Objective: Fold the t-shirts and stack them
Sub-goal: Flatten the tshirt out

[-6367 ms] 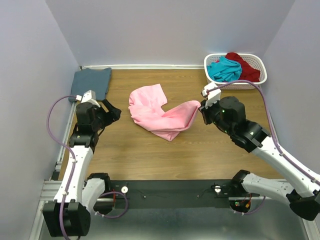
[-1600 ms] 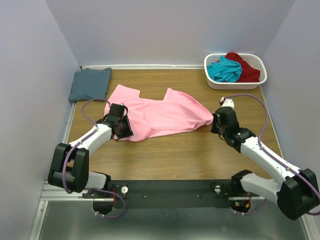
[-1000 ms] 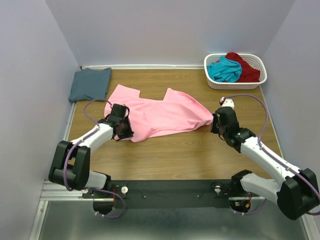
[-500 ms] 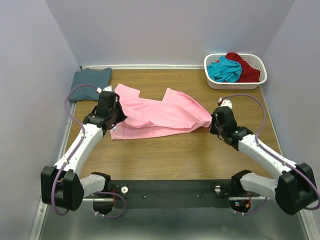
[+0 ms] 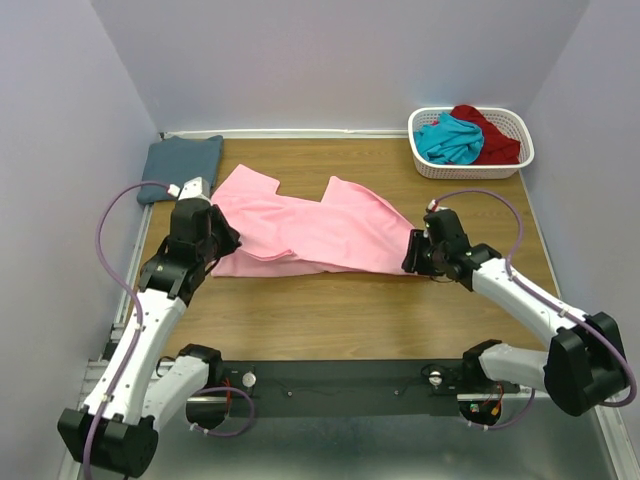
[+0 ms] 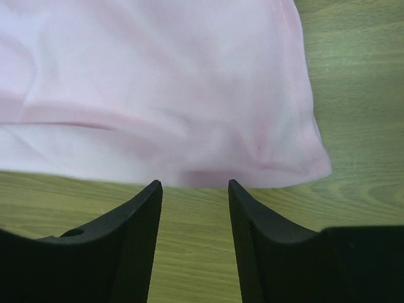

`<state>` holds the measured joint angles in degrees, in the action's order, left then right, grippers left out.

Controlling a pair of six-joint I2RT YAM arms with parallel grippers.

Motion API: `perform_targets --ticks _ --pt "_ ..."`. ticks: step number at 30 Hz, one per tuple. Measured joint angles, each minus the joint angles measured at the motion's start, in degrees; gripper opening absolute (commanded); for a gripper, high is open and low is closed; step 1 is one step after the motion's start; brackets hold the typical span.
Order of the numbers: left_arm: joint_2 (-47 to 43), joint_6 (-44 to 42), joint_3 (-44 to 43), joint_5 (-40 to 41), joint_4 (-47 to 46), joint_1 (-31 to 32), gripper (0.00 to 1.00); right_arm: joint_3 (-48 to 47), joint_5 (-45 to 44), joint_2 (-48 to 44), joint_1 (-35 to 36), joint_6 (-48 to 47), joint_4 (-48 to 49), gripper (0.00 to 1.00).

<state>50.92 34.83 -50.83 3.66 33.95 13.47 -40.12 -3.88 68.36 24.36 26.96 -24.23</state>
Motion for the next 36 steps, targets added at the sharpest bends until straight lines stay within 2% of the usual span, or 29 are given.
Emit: perform_targets --ticks 7,8,14,31,36 --pt "-6.7 1.0 3.8 1.3 2.0 0.0 0.0 -0.7 -0.1 0.3 -3.3 1.7 -2.0 0.56" --pt "-7.5 1.3 5.2 1.3 2.4 0.0 0.0 -0.7 -0.2 0.8 -4.0 2.1 -2.3 0.6" --pt "-8.1 2.5 8.8 0.1 2.6 0.0 0.0 -0.6 -2.4 3.6 -6.2 5.9 -3.4 0.67" --pt "-10.5 2.3 9.0 -0.4 2.5 0.0 0.0 -0.1 -5.4 10.9 -9.0 9.0 -6.3 0.64" --pt "-10.5 2.2 9.3 -0.8 2.2 0.0 0.0 -0.1 -5.7 11.6 -9.0 9.0 -6.3 0.58"
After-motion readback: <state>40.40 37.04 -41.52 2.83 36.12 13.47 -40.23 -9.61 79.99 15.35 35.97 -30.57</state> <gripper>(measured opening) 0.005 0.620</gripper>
